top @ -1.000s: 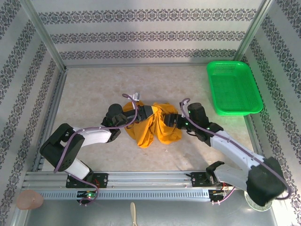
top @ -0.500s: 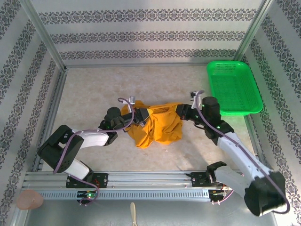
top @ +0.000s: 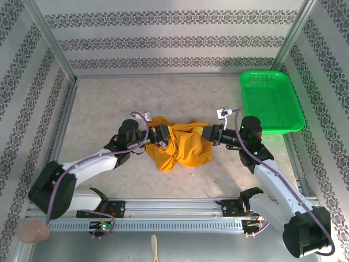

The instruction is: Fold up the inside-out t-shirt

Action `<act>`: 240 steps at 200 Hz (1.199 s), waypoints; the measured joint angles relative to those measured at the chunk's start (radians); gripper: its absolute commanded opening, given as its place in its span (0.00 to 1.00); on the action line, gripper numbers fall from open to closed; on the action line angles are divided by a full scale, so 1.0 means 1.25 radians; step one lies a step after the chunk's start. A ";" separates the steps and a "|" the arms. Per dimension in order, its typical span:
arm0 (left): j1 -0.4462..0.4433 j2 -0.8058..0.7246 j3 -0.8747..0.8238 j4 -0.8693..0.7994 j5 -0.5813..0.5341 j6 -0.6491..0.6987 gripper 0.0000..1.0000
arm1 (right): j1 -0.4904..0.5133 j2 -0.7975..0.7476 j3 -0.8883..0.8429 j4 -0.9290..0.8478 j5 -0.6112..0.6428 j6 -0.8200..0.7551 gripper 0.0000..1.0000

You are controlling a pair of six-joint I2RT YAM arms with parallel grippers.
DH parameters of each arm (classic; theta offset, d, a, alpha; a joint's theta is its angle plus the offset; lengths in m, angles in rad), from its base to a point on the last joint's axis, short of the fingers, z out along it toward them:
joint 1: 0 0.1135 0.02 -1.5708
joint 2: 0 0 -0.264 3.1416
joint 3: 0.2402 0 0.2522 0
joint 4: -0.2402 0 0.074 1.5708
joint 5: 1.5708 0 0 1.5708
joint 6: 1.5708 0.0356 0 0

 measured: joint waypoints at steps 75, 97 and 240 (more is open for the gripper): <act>-0.123 0.010 0.314 -0.397 -0.114 0.386 0.72 | -0.002 0.013 -0.011 -0.035 -0.017 -0.039 0.00; -0.153 0.081 0.345 -0.453 -0.128 0.453 0.72 | -0.002 0.013 -0.011 -0.048 -0.017 -0.042 0.00; -0.169 0.251 0.497 -0.538 -0.112 0.596 0.49 | -0.002 0.000 -0.011 -0.091 -0.016 -0.061 0.00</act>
